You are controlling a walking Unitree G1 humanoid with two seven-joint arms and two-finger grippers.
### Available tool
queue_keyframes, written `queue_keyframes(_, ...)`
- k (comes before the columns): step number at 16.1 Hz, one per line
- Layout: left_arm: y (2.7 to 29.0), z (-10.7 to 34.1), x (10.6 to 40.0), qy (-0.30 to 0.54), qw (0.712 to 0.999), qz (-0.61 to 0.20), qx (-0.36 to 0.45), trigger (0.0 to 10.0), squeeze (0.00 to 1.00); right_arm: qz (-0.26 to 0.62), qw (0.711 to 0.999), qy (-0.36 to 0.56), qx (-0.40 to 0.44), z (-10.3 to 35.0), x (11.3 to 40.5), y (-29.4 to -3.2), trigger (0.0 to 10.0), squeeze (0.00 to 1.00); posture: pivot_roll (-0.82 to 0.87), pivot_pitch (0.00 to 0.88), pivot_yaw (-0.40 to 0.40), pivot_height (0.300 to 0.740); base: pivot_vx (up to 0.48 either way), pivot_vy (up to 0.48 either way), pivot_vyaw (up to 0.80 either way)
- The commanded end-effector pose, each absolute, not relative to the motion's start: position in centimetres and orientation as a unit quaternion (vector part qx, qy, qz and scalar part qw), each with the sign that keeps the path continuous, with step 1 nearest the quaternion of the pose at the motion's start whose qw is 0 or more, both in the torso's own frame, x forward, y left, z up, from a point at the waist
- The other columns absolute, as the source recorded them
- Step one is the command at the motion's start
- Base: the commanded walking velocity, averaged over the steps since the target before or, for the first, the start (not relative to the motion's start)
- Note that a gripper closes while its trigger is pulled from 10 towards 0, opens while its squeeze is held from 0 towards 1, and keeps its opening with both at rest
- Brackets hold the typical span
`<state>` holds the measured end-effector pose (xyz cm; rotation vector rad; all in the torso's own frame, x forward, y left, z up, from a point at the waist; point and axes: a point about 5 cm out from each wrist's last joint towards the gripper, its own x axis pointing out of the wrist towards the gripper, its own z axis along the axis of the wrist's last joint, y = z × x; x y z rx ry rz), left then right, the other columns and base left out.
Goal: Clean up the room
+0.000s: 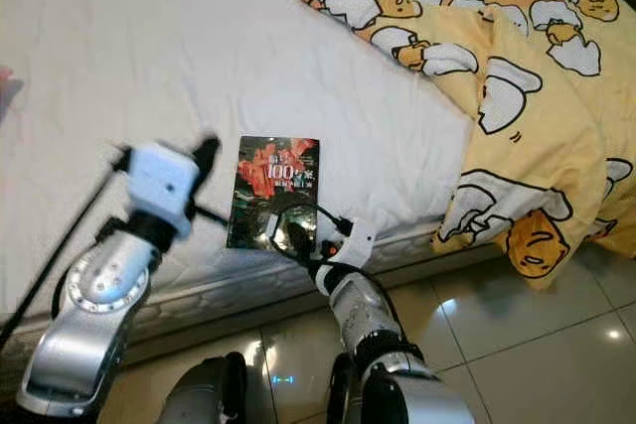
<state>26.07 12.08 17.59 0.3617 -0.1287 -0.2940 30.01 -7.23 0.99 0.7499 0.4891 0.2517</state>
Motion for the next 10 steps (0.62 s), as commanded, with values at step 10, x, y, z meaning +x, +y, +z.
queue_keyframes(10, 11.6, 17.0, 25.6, -0.049, 0.962, -0.165, 0.212, 10.0, 0.0, 0.181, 0.883, 0.255, 0.35, 2.6, 29.4, -0.6, 10.0, 0.0, 0.27, 0.255, -0.05, 0.74, 0.0, 0.0, 0.0)
